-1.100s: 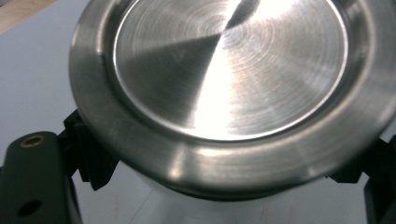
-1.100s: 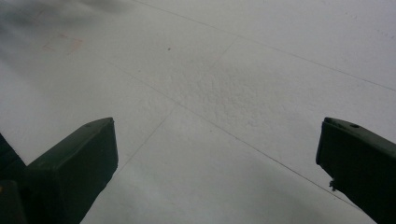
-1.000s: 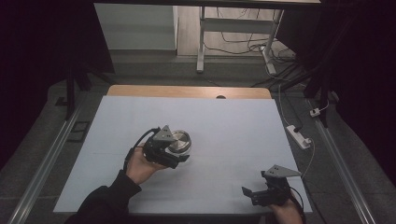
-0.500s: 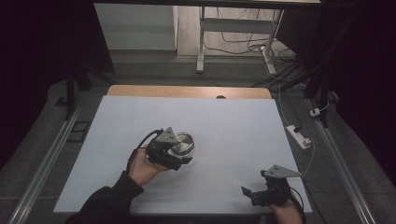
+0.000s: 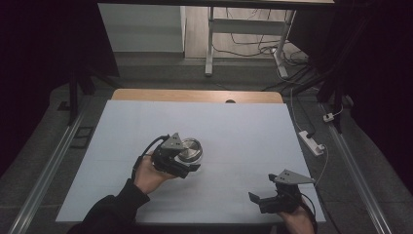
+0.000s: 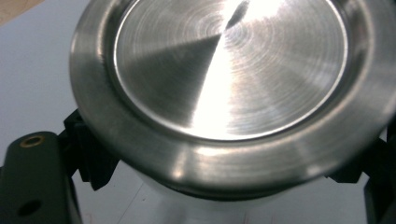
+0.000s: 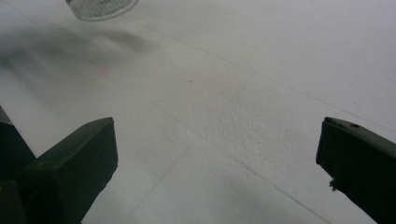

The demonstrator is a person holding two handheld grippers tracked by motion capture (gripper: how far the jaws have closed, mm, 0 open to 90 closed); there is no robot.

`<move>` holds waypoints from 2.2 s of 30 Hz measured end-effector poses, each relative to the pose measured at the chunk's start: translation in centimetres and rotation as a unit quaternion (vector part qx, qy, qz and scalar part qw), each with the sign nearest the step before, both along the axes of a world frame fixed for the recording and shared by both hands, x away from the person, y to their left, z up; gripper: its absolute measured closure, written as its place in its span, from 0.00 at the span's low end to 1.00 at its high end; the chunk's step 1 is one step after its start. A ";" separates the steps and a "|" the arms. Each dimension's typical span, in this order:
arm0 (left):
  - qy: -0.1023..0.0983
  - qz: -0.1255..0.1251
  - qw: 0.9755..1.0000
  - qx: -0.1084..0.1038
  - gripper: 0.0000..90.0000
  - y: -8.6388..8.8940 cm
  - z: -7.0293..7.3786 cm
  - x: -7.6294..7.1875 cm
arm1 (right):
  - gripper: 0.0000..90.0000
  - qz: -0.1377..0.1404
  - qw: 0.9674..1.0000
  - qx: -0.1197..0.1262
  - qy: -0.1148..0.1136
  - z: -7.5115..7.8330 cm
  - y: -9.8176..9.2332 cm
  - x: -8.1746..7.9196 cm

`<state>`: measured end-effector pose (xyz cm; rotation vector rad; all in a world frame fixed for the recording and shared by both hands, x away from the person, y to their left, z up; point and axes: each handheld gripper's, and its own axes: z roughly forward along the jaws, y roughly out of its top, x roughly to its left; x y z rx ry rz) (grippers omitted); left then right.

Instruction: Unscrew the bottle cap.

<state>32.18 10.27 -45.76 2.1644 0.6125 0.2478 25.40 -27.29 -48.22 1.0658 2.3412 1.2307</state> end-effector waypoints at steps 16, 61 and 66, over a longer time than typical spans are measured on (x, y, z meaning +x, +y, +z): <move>-0.004 -0.004 1.000 -0.002 0.17 -0.2 -0.1 -0.2 | 0.00 0.041 0.998 0.006 -0.041 1.5 2.4 0.4; -0.017 -0.014 1.000 -0.010 0.17 -0.5 -0.1 -0.6 | 0.00 0.140 0.989 0.003 -0.048 5.8 13.1 4.8; -0.016 -0.018 1.000 -0.005 0.17 -0.7 -0.3 -0.6 | 0.00 0.136 0.989 -0.003 -0.053 6.0 13.9 5.3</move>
